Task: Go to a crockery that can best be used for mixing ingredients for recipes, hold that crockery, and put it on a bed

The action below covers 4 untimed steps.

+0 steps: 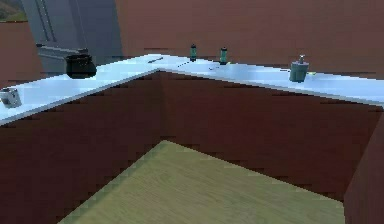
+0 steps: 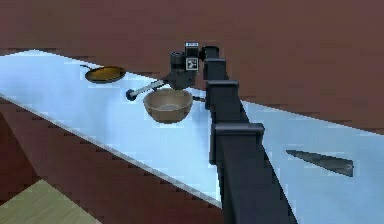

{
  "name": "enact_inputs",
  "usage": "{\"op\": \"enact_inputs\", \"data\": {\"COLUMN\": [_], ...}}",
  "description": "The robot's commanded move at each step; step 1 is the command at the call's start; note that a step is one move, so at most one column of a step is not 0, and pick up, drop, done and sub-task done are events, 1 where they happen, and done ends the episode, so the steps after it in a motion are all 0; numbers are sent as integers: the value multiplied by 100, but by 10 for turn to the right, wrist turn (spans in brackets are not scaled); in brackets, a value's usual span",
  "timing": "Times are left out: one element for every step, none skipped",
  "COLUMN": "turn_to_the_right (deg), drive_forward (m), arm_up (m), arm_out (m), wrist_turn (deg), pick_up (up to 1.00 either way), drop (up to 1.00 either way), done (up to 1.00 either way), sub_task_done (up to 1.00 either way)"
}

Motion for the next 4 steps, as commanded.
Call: {"op": "enact_inputs", "data": {"turn_to_the_right": [0, 0, 0, 0], "drive_forward": [0, 0, 0, 0], "arm_up": [0, -8, 0, 8], "arm_out": [0, 0, 0, 0], "wrist_turn": [180, 0, 0, 0], "pick_up": [0, 0, 100, 0], "drop": [0, 0, 0, 0], "done": [0, 0, 0, 0], "sub_task_done": [0, 0, 0, 0]}}
